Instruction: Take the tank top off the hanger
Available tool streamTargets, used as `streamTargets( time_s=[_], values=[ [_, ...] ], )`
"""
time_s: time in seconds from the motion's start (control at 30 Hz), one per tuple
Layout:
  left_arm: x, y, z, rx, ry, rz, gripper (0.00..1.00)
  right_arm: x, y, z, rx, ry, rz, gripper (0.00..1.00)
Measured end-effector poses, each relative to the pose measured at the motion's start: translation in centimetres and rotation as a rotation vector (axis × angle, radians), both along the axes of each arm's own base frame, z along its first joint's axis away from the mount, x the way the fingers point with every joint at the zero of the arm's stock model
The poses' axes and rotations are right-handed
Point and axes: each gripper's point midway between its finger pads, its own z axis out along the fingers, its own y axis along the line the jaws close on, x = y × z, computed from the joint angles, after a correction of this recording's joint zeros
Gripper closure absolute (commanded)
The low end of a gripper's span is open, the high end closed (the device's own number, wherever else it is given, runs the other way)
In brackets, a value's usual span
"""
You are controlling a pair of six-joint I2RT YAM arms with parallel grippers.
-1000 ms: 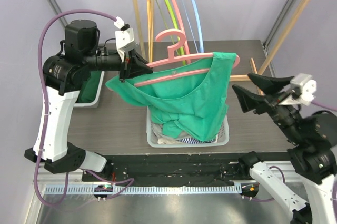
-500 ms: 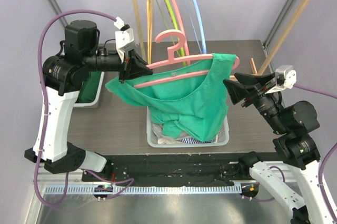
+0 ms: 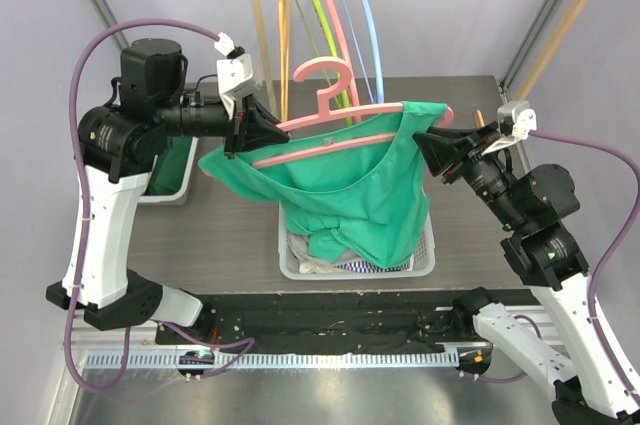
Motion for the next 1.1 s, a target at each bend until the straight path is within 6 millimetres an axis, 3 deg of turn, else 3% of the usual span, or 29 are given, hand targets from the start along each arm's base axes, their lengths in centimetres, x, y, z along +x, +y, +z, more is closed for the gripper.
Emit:
streamTargets(
  time_s=[0.1,0.2,0.3,0.6,0.77,0.97,1.1],
  values=[
    [-0.1,0.0,0.1,-0.003,0.000,-0.006,0.97,-0.1,0.1,0.1,0.001,-0.002,0.011,0.73],
    [-0.2,-0.1,0.1,-0.005,0.001,-0.011,0.97,-0.4,0.2,0.4,0.004,-0.013,0.023,0.90],
    [-0.3,-0.1,0.1,-0.008,0.002,-0.017,0.97,-0.7,0.5,0.9,0.015,-0.027,0.044,0.99],
    [-0.3,-0.1,0.1,-0.007,-0.005,-0.021,0.96,-1.1,0.9,3.2,0.065,-0.064,0.074,0.99],
    [-0.2,-0.1,0.1,-0.002,-0.024,-0.023,0.96,-1.6,-1.5,5.0,0.124,-0.103,-0.036,0.99],
    [-0.1,-0.1,0.1,0.002,-0.043,-0.028,0.96,-2.8,-7.0,6.9,0.254,-0.145,-0.278,0.99],
    [-0.1,-0.1,0.1,0.003,-0.044,-0.028,0.96,-1.9,-9.9,6.5,0.302,-0.119,-0.442,0.99]
  ],
)
